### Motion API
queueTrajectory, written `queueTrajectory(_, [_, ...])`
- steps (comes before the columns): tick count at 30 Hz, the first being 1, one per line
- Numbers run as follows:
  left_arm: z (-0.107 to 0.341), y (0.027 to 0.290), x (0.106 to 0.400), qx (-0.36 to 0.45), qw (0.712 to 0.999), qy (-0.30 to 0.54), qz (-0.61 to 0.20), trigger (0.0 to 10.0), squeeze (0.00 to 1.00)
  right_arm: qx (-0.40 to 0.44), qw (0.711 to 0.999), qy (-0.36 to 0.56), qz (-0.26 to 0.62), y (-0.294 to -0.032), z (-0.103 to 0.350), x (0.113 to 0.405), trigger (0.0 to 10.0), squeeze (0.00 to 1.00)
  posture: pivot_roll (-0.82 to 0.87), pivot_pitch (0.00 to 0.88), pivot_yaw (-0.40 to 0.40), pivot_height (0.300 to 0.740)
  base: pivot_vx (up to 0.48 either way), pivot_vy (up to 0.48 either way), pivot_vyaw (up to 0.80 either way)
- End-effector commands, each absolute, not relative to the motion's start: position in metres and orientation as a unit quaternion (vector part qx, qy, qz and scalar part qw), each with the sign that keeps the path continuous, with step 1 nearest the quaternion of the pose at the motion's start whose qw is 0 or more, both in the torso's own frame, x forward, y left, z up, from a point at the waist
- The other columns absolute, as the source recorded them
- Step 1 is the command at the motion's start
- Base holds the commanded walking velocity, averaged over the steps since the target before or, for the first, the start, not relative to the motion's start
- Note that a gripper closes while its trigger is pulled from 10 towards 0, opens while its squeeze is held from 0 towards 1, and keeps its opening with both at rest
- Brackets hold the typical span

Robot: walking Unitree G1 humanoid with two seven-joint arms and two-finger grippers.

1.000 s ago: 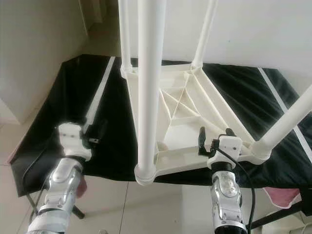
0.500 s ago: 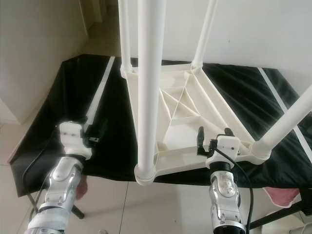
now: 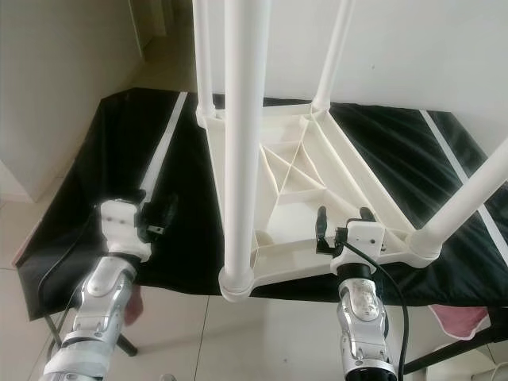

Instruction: Building children table

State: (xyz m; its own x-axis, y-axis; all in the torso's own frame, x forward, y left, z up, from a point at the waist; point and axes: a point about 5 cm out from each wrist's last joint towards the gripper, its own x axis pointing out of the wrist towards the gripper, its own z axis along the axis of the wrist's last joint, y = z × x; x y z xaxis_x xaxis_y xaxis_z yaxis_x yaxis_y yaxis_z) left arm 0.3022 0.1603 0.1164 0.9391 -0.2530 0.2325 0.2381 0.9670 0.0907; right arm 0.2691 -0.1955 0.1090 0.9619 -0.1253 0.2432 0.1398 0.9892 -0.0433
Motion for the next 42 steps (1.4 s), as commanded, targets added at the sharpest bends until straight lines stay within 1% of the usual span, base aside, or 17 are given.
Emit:
queueTrajectory(1, [0.110,0.159,0.300,0.037,0.985,-0.110,-0.129,10.0,0.00,-0.029,0.991,-0.114,-0.066,-0.195,0.105,0.267,10.0,0.00,0.02,0.000,-0.040,0.740,0.000,0.000,0.00])
queueTrajectory(6, [0.109,0.159,0.300,0.068,0.983,-0.106,-0.133,10.0,0.00,-0.027,0.991,-0.113,-0.065,-0.194,0.105,0.268,10.0,0.00,0.02,0.000,-0.038,0.740,0.000,0.000,0.00])
queueTrajectory(12, [0.109,0.160,0.300,0.076,0.982,-0.104,-0.137,10.0,0.00,-0.027,0.991,-0.113,-0.062,-0.192,0.104,0.268,10.0,0.00,0.03,0.000,-0.034,0.740,0.000,0.000,0.00])
queueTrajectory(17, [0.109,0.160,0.301,0.099,0.980,-0.102,-0.137,10.0,0.00,-0.028,0.991,-0.112,-0.062,-0.193,0.103,0.268,10.0,0.00,0.03,0.000,-0.036,0.740,0.000,0.000,0.00])
queueTrajectory(38, [0.112,0.162,0.299,0.105,0.979,-0.106,-0.140,10.0,0.00,-0.029,0.992,-0.107,-0.056,-0.191,0.101,0.265,10.0,0.00,0.03,0.000,-0.037,0.740,0.000,0.000,0.00])
queueTrajectory(41, [0.116,0.161,0.289,0.091,0.970,-0.120,-0.192,10.0,0.00,-0.034,0.994,-0.104,-0.020,-0.187,0.100,0.257,10.0,0.00,0.03,0.000,-0.038,0.740,0.000,0.000,0.00])
queueTrajectory(42, [0.116,0.161,0.289,0.091,0.970,-0.120,-0.192,10.0,0.00,-0.034,0.994,-0.104,-0.020,-0.187,0.100,0.257,10.0,0.00,0.03,0.000,-0.038,0.740,0.000,0.000,0.00])
